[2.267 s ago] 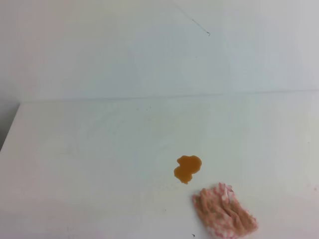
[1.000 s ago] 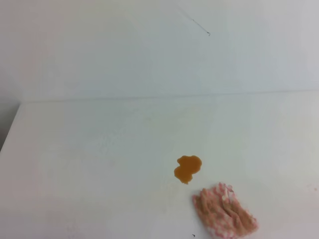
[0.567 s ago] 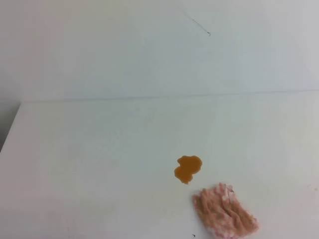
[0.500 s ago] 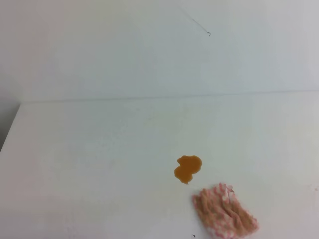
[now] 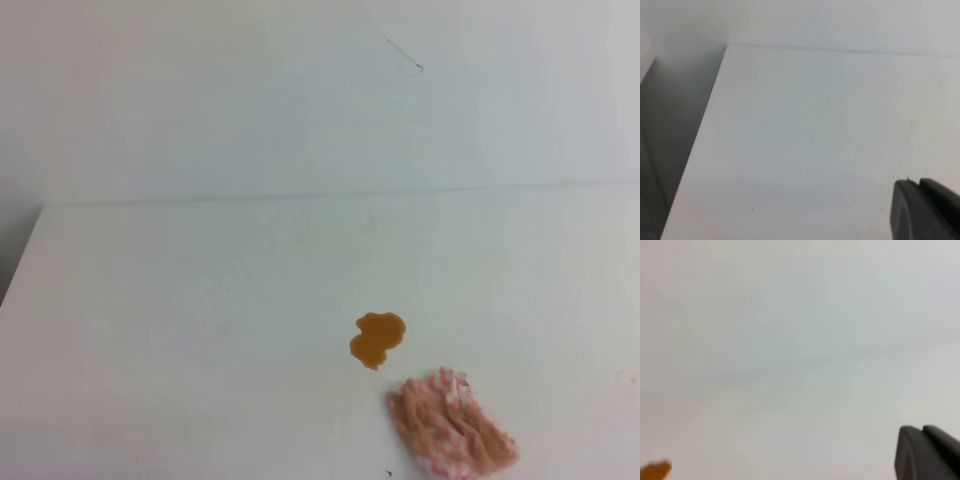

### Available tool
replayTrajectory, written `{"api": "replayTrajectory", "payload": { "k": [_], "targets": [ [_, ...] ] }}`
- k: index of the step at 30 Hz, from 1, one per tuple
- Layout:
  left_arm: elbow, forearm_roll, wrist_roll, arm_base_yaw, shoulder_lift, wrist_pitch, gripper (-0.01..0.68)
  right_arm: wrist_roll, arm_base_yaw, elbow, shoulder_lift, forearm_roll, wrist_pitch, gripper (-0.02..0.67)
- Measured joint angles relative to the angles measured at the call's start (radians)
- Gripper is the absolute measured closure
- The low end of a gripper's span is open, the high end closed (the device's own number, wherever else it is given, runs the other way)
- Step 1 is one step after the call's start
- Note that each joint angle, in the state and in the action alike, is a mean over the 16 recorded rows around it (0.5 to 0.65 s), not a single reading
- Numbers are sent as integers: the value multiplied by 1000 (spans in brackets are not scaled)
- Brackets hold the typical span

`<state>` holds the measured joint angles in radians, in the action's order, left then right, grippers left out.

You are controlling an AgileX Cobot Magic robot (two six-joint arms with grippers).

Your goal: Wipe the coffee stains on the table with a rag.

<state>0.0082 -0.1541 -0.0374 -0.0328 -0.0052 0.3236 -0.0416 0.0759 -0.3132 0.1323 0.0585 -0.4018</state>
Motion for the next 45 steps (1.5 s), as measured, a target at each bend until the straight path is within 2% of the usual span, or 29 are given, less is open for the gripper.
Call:
{"api": "replayTrajectory", "payload": {
  "k": [4,8,13,20,24,28,36,40,45],
  "targets": [
    [8,0,0,-13,-5,-3,673,81,0,-129,144,115,-228,648],
    [11,0,1,-25,-7,-4,673,216,-1,-224,315,238,-345,648],
    [11,0,1,-36,-7,-4,673,410,-1,-289,528,375,-380,647],
    [-5,0,2,-35,3,2,674,626,-39,-317,785,511,-332,645],
    [-8,0,2,-35,5,3,674,695,-123,-326,916,562,-275,644],
    [0,0,2,-35,0,0,674,733,-252,-349,1040,587,-210,643],
    [14,0,1,-36,-8,-5,673,697,-526,-467,1289,510,-121,628],
    [16,0,1,-37,-10,-6,673,670,-602,-551,1410,448,-144,581],
    [14,0,1,-36,-8,-5,673,640,-635,-643,1536,364,-198,483]
  ]
}}
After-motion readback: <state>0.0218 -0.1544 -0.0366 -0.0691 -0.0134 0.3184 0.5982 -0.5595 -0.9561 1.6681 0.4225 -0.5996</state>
